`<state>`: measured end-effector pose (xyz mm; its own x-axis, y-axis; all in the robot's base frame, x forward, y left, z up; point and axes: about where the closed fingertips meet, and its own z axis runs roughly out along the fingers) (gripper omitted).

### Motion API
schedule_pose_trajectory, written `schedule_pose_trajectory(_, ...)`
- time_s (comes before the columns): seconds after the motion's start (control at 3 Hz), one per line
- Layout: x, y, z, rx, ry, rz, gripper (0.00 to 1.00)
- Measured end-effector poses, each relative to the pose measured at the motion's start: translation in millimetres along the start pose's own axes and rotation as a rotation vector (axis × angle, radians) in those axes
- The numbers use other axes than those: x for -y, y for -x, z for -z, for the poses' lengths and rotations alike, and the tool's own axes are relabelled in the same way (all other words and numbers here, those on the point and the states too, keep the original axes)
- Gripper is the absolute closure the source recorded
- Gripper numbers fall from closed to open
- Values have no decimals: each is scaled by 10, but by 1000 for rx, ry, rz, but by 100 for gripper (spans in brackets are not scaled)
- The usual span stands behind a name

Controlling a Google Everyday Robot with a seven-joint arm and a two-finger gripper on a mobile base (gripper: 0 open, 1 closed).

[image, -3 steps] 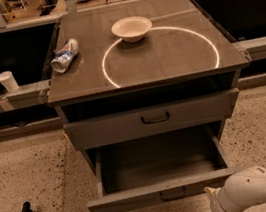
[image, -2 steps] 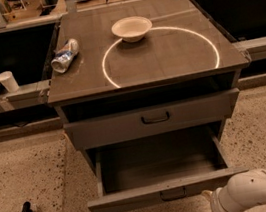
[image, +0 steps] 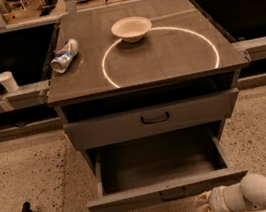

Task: Close middle drawer

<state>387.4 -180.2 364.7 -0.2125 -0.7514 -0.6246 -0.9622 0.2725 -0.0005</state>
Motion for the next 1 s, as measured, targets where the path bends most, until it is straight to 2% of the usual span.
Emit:
schedule_pose_trajectory(0.33, 171, 71, -15, 89, -82, 201, 52)
schedule_pose_trajectory(0.67, 296, 137, -90, 63, -180, 295, 22)
schedule_pose_trajectory(1.0, 315, 134, -104, 60, -188, 292, 1)
